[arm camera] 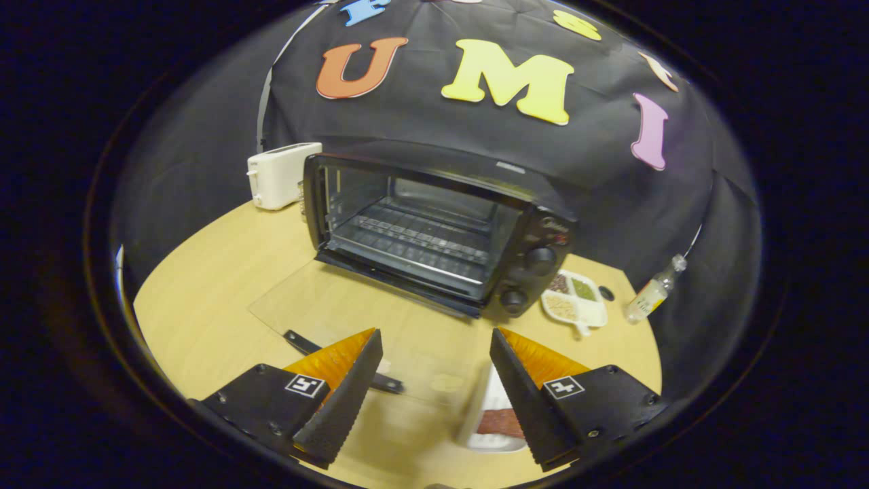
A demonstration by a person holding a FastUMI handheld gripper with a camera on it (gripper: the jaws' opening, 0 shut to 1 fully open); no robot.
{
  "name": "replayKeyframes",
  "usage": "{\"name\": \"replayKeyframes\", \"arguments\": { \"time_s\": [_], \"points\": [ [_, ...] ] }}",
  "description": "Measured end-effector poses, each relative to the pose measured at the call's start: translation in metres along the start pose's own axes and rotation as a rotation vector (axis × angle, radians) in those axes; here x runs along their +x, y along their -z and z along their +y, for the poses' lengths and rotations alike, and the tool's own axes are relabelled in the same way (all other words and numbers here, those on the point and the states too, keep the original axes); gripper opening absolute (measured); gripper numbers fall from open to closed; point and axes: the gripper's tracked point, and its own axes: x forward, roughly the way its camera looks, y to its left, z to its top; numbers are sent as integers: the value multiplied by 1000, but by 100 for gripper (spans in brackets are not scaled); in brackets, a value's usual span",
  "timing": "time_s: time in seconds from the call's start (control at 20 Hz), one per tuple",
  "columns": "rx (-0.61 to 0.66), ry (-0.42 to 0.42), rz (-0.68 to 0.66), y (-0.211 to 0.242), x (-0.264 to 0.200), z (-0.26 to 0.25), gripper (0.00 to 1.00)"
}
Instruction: Open the toaster oven, put the food inside, and close the toaster oven door.
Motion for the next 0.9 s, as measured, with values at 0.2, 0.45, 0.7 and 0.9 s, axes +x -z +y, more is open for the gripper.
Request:
{"name": "replayKeyframes", "arguments": {
  "time_s": [0.2,0.45,0.7,0.9],
  "points": [
    [43,36,13,15,-18,-80,100],
    [121,-22,79,54,-21,-128,100],
    [182,-179,150,88,-14,-123,97],
    [279,-280,230,109,-12,-109,79]
  ]
}}
